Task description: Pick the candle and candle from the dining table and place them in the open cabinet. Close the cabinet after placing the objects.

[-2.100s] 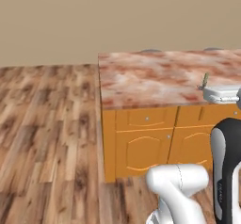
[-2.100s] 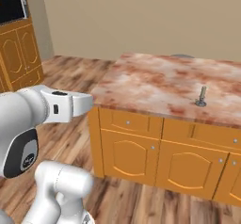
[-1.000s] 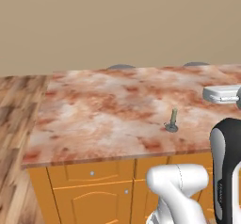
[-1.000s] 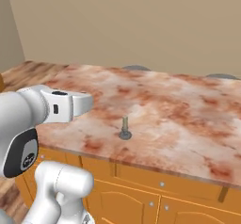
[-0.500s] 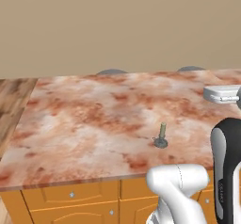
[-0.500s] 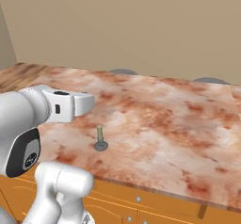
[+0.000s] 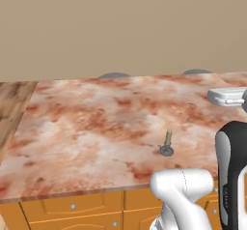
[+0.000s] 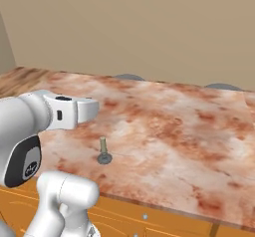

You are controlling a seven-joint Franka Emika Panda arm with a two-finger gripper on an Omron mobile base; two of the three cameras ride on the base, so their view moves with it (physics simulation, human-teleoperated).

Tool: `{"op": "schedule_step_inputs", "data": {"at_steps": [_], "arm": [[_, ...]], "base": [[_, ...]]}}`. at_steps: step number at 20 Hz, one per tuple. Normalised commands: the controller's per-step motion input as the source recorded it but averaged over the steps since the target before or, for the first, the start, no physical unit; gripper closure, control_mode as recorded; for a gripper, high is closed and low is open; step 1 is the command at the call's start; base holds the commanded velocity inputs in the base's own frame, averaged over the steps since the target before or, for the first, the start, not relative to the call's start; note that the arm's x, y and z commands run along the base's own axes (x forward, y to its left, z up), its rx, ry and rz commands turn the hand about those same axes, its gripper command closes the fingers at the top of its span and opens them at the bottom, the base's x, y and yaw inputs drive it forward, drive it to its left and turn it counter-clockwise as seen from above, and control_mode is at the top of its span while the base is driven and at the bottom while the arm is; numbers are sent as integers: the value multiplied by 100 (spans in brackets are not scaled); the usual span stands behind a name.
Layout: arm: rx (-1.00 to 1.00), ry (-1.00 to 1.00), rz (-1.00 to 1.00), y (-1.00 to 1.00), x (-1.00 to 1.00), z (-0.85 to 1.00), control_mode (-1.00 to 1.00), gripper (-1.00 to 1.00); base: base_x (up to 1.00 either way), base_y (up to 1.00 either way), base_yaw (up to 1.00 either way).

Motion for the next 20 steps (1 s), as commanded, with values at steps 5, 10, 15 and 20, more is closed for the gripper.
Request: {"op": "schedule_step_inputs", "data": {"at_steps": [5,10,15,20], "arm": [[0,1,1,-5,-15,0,-100,-100],[1,11,6,-18,-46,0,-100,-100],[0,18,17,0,-35,-20,-100,-100],[0,15,25,5,-16,-51,-100,-100]], "base": [[0,0,0],[0,0,0],[0,0,0],[0,0,0]]}}
